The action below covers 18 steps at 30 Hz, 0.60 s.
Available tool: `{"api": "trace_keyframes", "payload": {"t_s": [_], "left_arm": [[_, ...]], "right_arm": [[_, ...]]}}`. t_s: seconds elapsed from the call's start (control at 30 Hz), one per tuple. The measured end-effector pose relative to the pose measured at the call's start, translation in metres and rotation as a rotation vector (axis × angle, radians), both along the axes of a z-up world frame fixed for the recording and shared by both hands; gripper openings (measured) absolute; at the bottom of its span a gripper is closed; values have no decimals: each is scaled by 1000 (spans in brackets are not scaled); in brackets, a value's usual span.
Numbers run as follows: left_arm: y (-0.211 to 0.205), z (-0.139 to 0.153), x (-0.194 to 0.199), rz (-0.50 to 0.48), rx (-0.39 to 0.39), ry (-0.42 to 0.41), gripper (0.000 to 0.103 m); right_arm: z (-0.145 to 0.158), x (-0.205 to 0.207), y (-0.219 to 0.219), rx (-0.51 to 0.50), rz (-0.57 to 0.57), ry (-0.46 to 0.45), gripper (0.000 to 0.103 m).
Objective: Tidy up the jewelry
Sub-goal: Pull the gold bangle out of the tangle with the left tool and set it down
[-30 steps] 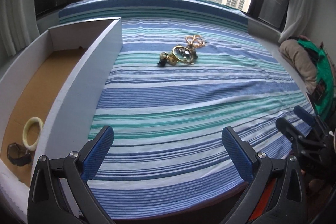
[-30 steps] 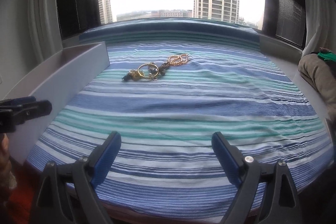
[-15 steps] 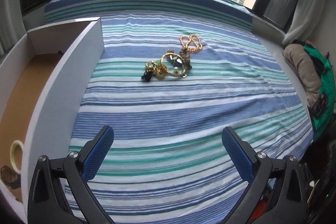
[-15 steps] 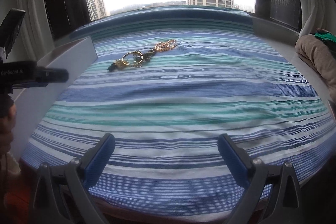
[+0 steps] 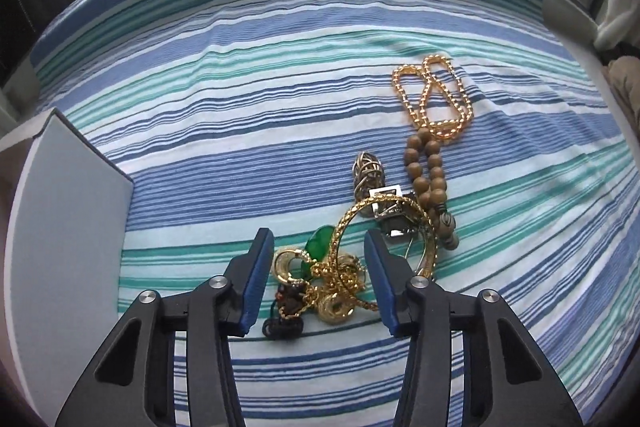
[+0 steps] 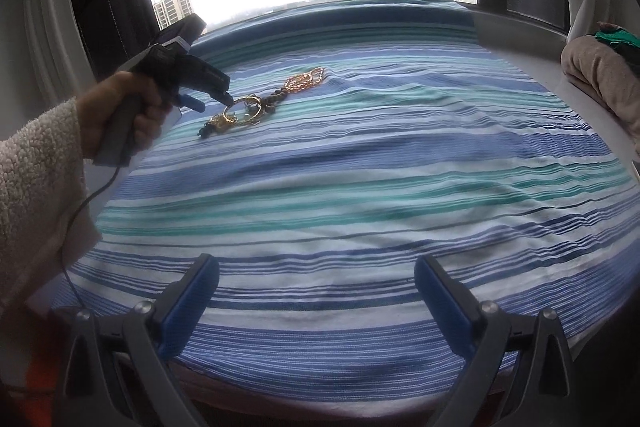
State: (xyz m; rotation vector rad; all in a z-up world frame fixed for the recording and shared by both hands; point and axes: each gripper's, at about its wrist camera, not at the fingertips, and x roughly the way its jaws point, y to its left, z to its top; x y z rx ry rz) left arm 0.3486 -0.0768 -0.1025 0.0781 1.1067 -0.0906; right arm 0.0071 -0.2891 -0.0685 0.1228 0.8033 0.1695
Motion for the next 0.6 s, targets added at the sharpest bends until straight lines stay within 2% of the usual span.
{"api": "trace_keyframes", "payload": {"t_s": [0.03,0.07,0.1,0.17,0.27,0.4,0.5,0.6], "left_arm": [[-3,-3,2,-8,0,3,33],[-5,-5,5,-20,-4,8,12],[-7,-7,5,-27,-4,11,6],[-5,-1,-2,-12,-35,-10,4],[8,19,-21,24,-122,-35,4],[27,52,-65,43,-228,-57,4],[43,66,-105,50,-250,-60,4],[60,63,-144,73,-242,-45,4]], "right_arm": [[-1,0,-2,2,-4,3,100],[-2,1,-4,5,-8,9,100],[-4,2,-5,6,-13,17,100],[-8,4,-9,9,-21,32,100],[-7,6,-11,14,-29,35,100],[-2,3,-9,13,-30,13,100],[0,4,-6,18,-25,11,100],[4,2,0,24,-5,2,100]]}}
